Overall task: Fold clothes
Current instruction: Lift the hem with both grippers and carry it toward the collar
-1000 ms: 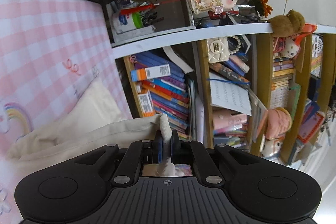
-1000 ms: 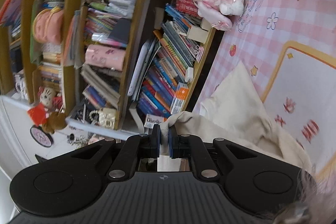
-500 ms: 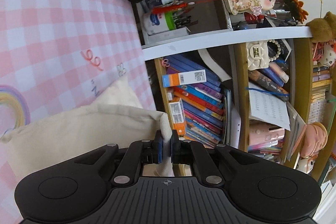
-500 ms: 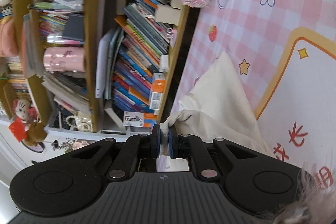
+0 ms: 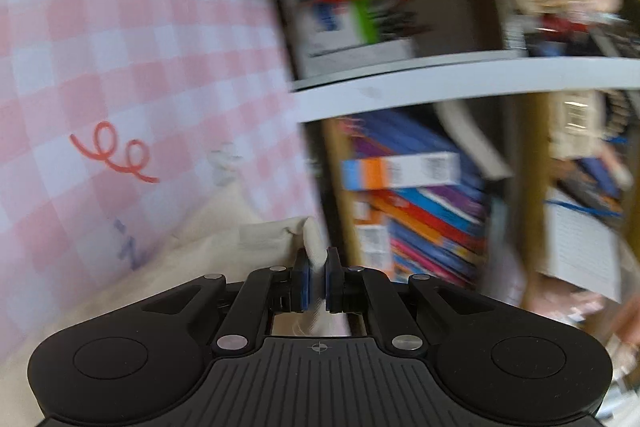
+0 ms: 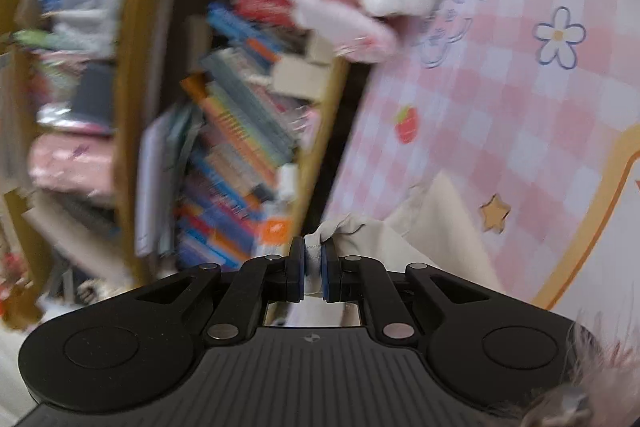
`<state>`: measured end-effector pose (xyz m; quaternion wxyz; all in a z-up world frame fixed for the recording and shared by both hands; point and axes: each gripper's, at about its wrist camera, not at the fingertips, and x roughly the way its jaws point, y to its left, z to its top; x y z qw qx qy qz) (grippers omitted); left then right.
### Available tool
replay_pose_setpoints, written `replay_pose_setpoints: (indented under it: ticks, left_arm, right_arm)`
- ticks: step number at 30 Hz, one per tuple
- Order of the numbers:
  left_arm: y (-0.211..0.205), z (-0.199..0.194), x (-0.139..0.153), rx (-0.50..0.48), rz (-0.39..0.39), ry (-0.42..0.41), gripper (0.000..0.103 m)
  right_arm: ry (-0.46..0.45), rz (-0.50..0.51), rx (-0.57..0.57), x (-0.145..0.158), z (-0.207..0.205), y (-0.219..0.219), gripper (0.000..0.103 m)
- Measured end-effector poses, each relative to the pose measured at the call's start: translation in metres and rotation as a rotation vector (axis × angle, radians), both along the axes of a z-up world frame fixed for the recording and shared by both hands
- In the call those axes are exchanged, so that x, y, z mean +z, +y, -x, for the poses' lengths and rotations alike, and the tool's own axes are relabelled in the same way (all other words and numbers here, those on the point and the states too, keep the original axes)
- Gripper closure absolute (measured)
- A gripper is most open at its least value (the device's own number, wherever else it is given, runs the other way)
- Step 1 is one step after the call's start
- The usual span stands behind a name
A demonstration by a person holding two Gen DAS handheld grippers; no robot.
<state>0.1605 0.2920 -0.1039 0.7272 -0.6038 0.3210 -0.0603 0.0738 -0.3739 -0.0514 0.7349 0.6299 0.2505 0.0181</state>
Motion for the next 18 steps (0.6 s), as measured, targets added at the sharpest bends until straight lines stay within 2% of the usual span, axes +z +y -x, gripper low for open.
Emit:
replay_pose_setpoints:
  ticks: [2,6,10,12,14,16,17,18]
  left_arm:
    - [-0.003,-0.013,-0.015,0.001,-0.023,0.058,0.098]
    - [-0.006,-0.026,-0.027,-0.025,-0.082,0.097,0.098]
    - [-0.006,-0.031,-0.036,-0.051,-0.092,0.123,0.097]
    - [-0.007,-0.032,-0.027,-0.074,-0.136,0.115,0.093]
    - [-0.009,-0.032,-0.018,-0.097,-0.179,0.108,0.086]
    - [-0.011,-0.033,-0.009,-0.12,-0.223,0.1,0.069]
    - [-0.012,-0.033,-0.005,-0.132,-0.245,0.096,0.063]
    - [-0.014,-0.032,0.0,-0.145,-0.278,0.09,0.05]
  right_arm:
    - [0.068,0.027,-0.016,-0.015,-0.01,0.001,0.096]
    - [0.178,0.079,-0.048,-0.042,-0.025,0.001,0.096]
    - [0.213,0.08,-0.057,-0.057,-0.027,-0.001,0.096]
    - [0.219,0.097,-0.043,-0.057,-0.029,0.0,0.095]
    - [0.221,0.123,-0.021,-0.053,-0.031,0.001,0.09]
    - [0.212,0.16,0.006,-0.046,-0.033,0.001,0.077]
    - [0.203,0.196,0.016,-0.039,-0.033,0.002,0.064]
    - [0.195,0.233,0.025,-0.032,-0.033,0.003,0.055]
